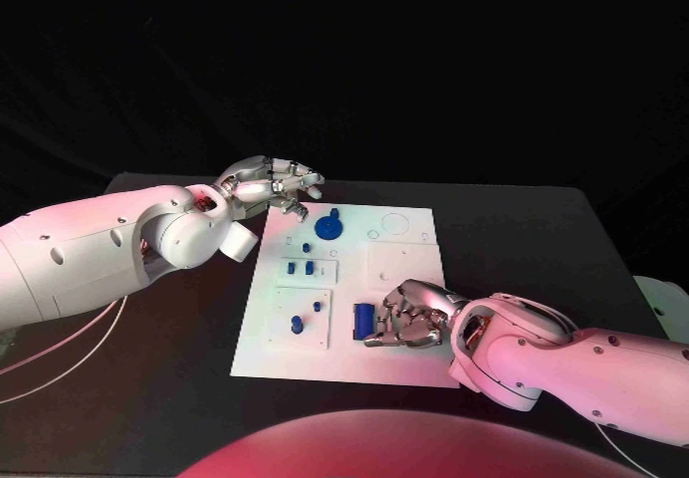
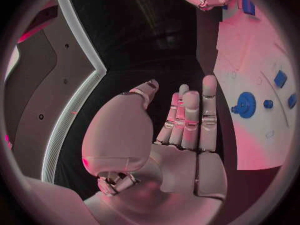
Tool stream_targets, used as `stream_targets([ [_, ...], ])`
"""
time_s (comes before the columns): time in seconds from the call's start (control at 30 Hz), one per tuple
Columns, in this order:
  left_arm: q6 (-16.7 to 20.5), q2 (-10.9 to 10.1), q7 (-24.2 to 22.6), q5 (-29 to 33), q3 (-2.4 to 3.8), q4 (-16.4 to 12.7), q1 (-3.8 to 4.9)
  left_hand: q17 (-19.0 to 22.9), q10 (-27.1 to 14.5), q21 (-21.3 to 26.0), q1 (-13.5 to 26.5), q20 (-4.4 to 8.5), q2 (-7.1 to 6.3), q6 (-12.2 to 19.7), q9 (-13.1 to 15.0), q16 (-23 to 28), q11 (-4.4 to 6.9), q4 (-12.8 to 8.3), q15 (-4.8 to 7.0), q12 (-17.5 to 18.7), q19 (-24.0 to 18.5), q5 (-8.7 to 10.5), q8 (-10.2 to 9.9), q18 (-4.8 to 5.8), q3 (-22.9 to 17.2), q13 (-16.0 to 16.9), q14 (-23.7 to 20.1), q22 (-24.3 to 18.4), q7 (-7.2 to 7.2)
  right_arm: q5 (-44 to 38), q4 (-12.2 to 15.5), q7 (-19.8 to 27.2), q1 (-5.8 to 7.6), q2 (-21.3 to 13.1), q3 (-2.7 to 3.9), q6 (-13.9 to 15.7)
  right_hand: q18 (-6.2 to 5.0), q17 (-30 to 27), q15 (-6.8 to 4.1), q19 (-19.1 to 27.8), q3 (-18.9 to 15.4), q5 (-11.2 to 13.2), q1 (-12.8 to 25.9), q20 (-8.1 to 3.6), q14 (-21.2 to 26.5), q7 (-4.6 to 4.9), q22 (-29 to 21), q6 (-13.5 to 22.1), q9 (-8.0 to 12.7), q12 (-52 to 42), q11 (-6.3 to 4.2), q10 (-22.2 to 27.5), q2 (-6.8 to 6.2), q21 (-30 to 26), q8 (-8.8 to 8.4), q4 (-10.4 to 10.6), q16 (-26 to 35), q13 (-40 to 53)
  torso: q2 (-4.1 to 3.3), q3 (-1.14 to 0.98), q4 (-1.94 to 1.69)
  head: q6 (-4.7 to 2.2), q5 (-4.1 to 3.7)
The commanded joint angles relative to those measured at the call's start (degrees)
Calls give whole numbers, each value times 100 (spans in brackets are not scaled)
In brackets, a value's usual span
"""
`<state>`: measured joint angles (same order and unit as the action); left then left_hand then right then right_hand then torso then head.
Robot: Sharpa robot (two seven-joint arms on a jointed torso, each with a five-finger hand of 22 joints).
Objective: Assemble the parts on the task board
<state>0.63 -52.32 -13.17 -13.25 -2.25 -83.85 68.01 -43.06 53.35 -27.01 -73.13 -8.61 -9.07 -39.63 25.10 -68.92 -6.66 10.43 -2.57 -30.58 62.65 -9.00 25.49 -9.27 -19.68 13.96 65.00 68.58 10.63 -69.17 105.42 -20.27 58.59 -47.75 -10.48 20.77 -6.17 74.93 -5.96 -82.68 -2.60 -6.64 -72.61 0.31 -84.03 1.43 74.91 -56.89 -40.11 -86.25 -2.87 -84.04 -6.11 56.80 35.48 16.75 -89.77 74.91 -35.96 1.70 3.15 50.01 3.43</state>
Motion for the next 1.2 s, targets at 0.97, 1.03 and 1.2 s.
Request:
stream_targets([
  [0.97, 46, -95, -230, 52, 2, -111, -1, 21, -52, 11, -63, -6, 20, 37, -7, 35, 5, 25, -10, -23, -20, -1, 28, -110, 34, 6, -41, -10, 1, -809, 472, -245, 40, -1660, -19, 594, 7, 1507, 253, 73, 164, -674, -147, 225, -597, 317, 327, 354, 730, 397, 315, -50, 95, -347, -1189, -2, -23, 808, 16, 14, 30, -1, -175],
  [1.03, 43, -96, -232, 54, 2, -113, -2, 21, -52, 11, -63, -6, 20, 37, -7, 35, 5, 25, -10, -23, -20, -1, 28, -110, 34, 6, -41, -10, 1, -969, 465, -392, 16, -1682, -21, 625, 6, 1507, 255, 70, 143, -653, -96, 230, -597, 316, 329, 327, 751, 404, 316, -46, 86, -344, -1205, 0, -23, 801, 15, 13, 31, -1, -184],
  [1.2, 26, -94, -222, 56, 2, -118, -3, 20, -52, 11, -63, -6, 19, 37, -7, 35, 5, 26, -10, -23, -21, -1, 29, -110, 36, 7, -41, -10, 1, -1144, 443, -640, -52, -1642, -25, 543, -11, 1507, 218, 79, 77, -610, 74, 217, -597, 237, 313, 22, 717, 480, 259, 0, 50, -410, -1108, 1, -23, 732, 2, 10, 9, -1, -210],
])
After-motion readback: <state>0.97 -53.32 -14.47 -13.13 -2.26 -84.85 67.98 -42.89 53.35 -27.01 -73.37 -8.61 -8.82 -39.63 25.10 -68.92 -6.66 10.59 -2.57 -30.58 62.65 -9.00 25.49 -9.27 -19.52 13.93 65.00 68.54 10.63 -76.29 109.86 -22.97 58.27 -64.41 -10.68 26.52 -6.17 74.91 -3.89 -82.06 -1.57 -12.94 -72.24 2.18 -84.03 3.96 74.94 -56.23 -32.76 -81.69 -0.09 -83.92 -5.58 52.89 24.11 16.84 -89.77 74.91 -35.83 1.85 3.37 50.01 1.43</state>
